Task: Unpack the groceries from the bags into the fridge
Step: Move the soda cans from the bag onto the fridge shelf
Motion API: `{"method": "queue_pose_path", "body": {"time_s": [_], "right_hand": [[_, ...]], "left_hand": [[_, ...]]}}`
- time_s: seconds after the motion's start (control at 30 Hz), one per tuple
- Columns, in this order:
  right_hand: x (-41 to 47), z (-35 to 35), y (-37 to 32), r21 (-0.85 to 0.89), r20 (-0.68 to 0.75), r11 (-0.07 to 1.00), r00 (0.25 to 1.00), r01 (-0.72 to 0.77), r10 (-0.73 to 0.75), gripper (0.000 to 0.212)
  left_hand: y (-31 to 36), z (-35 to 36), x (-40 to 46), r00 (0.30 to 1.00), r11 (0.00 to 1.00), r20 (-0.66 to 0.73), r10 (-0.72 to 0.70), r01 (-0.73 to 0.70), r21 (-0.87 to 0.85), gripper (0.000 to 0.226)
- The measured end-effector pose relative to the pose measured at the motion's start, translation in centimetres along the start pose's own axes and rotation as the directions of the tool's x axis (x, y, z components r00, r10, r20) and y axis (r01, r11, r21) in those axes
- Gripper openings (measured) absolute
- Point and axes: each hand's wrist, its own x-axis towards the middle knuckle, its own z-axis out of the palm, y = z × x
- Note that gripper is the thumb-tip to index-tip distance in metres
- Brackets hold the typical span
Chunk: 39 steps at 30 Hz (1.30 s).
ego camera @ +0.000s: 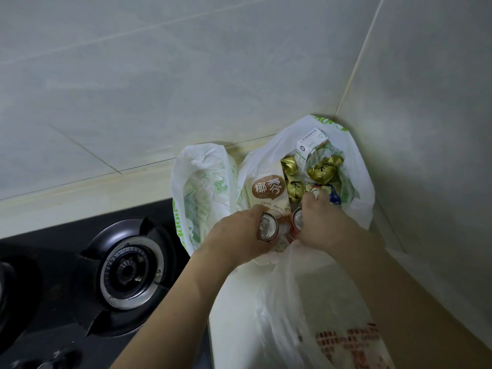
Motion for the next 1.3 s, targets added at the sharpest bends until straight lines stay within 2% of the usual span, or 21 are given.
{"method": "queue_pose_path", "body": {"time_s": [0.4, 0.57, 0.67, 0.77, 0.9, 1.03, 1.17, 1.23, 1.3], "right_hand": [[0.7, 0.7, 0.5, 0.107, -0.09, 0.989, 0.991, 0.104, -0.095, 0.052], [0.7, -0.4, 1.2, 0.252, -0.084, 0.961, 0.992, 0.117, -0.099, 0.05], [0.6, -1.9, 1.3, 0.312, -0.139, 0.935, 0.981, 0.17, -0.132, 0.043], [0.0, -3.9, 0.7, 0.343, -0.232, 0.909, 0.959, 0.237, -0.162, 0.039], [-1.7, -7.2, -0.5, 0.395, -0.386, 0.853, 0.904, 0.342, -0.184, 0.035], [-4.5, -9.9, -1.7, 0.495, -0.54, 0.734, 0.827, 0.464, -0.159, 0.04], [-8.4, -11.4, -4.2, 0.533, -0.708, 0.602, 0.703, 0.595, -0.068, 0.038], [-10.1, -11.7, -5.6, 0.613, -0.728, 0.439, 0.686, 0.657, -0.011, 0.04], [-11.7, -11.9, -7.1, 0.706, -0.703, 0.185, 0.709, 0.683, 0.064, 0.037]], "left_hand": [[-0.3, 0.3, 0.3, 1.0, 1.0, 0.005, -0.002, 0.002, -0.009, 0.05], [-0.8, -0.2, 0.3, 0.999, 0.989, 0.031, -0.014, 0.018, -0.145, 0.051], [-1.5, -1.5, -0.1, 0.999, 0.965, 0.03, -0.026, 0.033, -0.262, 0.053], [-1.6, -3.6, -0.9, 0.998, 0.933, -0.054, -0.034, 0.012, -0.359, 0.054], [-0.5, -7.8, -3.5, 0.965, 0.901, -0.258, -0.051, -0.067, -0.428, 0.049], [0.7, -11.5, -7.1, 0.865, 0.843, -0.495, -0.087, -0.201, -0.499, 0.041], [2.3, -13.7, -10.6, 0.717, 0.739, -0.685, -0.13, -0.391, -0.549, 0.038], [3.4, -14.3, -12.4, 0.645, 0.66, -0.746, -0.165, -0.49, -0.569, 0.036], [4.1, -14.8, -14.1, 0.572, 0.605, -0.796, -0.196, -0.569, -0.557, 0.035]]}}
